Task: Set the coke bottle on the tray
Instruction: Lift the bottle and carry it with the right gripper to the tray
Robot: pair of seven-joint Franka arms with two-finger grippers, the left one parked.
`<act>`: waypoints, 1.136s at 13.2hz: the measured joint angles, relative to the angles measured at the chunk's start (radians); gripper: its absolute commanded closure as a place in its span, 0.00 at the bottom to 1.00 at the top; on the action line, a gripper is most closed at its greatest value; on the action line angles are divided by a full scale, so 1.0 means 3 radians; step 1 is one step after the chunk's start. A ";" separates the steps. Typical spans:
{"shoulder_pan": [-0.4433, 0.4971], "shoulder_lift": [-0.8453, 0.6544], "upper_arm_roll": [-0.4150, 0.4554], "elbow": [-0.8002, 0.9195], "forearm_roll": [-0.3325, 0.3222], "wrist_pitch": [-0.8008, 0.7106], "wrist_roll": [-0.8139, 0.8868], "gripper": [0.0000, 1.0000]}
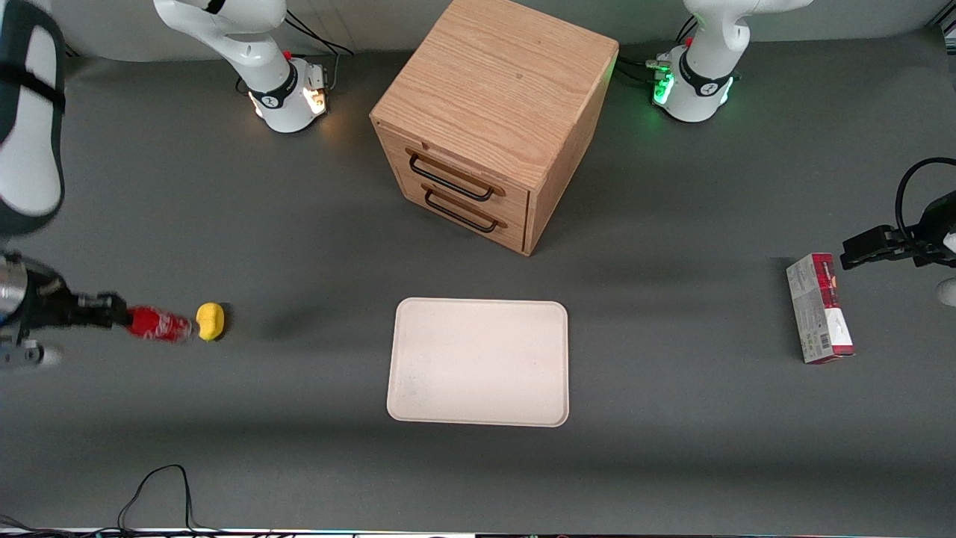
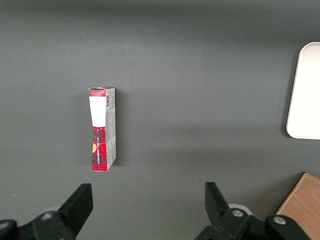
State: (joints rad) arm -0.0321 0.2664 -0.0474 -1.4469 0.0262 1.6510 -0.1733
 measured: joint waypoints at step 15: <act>0.1254 0.1298 0.0243 0.1644 0.0007 -0.0208 0.2254 1.00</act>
State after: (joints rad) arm 0.3440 0.6557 0.0254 -0.9538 0.0282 1.5886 0.5030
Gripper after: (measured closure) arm 0.692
